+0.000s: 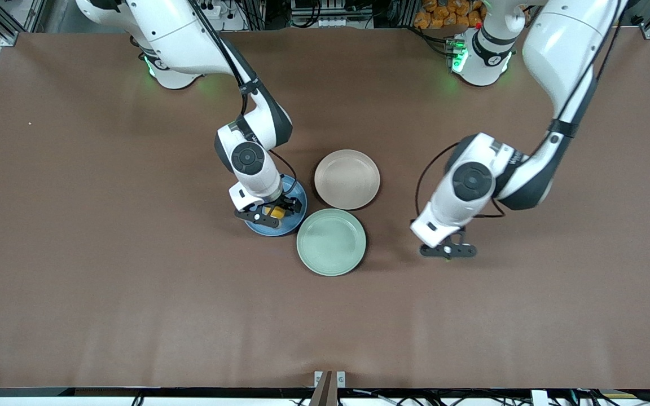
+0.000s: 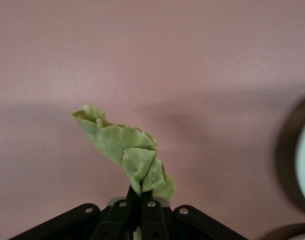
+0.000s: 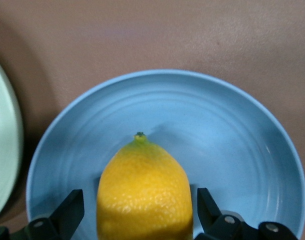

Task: Pick lemon and lettuce from blue and beige plates
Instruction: 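Lift the lettuce with the left gripper while the right gripper grasps the lemon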

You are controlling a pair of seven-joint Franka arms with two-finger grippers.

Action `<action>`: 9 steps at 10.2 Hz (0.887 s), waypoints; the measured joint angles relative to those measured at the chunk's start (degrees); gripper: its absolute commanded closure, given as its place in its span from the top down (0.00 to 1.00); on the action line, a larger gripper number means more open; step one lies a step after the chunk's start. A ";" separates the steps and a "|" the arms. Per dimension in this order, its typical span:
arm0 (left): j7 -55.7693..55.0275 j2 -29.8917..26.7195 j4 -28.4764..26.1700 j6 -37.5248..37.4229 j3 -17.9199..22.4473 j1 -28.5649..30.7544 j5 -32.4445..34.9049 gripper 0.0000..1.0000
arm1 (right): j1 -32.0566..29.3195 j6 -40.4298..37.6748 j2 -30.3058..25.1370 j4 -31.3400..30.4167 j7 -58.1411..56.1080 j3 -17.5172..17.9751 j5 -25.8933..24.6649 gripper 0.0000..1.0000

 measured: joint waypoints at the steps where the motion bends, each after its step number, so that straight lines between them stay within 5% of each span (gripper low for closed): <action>1: 2.19 0.34 0.00 0.00 0.01 1.01 0.00 0.00 | 0.17 0.24 0.23 -0.21 0.00 0.00 0.00 0.89; 5: 10.02 2.14 -0.35 -0.27 0.95 3.44 0.03 0.00 | 0.58 0.31 0.46 -0.22 -0.01 -0.17 -0.02 0.55; 9: 15.44 2.95 -0.50 -5.64 1.60 5.37 0.12 0.00 | 0.54 -1.13 0.43 0.28 -0.07 -0.57 -0.02 0.50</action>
